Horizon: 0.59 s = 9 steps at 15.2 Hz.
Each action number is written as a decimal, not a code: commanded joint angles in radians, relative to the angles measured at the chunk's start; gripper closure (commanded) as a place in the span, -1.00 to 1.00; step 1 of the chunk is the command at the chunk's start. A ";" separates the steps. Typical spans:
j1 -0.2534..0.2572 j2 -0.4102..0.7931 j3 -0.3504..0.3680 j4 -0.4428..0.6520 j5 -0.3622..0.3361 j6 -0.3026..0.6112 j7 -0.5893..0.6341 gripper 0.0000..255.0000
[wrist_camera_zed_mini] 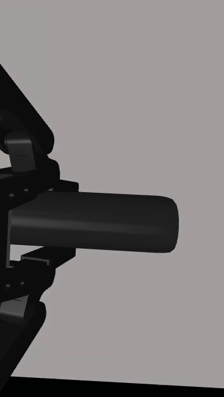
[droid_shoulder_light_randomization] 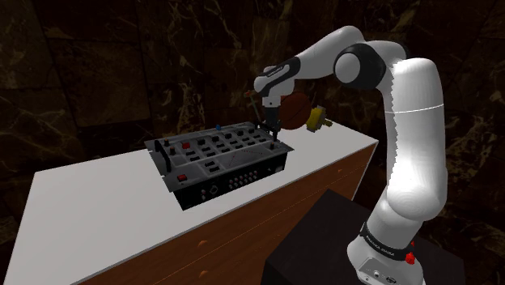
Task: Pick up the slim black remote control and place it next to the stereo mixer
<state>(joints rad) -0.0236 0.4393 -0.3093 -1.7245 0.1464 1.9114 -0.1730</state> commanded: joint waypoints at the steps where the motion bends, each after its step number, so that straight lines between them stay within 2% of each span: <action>1: 0.000 0.002 0.000 -0.003 0.001 0.005 -0.001 1.00; 7: 0.000 0.002 0.000 -0.003 0.001 0.005 -0.001 1.00; 8: 0.000 0.002 0.000 -0.003 0.001 0.005 -0.001 -1.00; 9: 0.000 0.002 0.000 -0.003 0.001 0.005 -0.001 -1.00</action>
<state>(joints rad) -0.0236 0.4413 -0.3088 -1.7271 0.1473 1.9165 -0.1735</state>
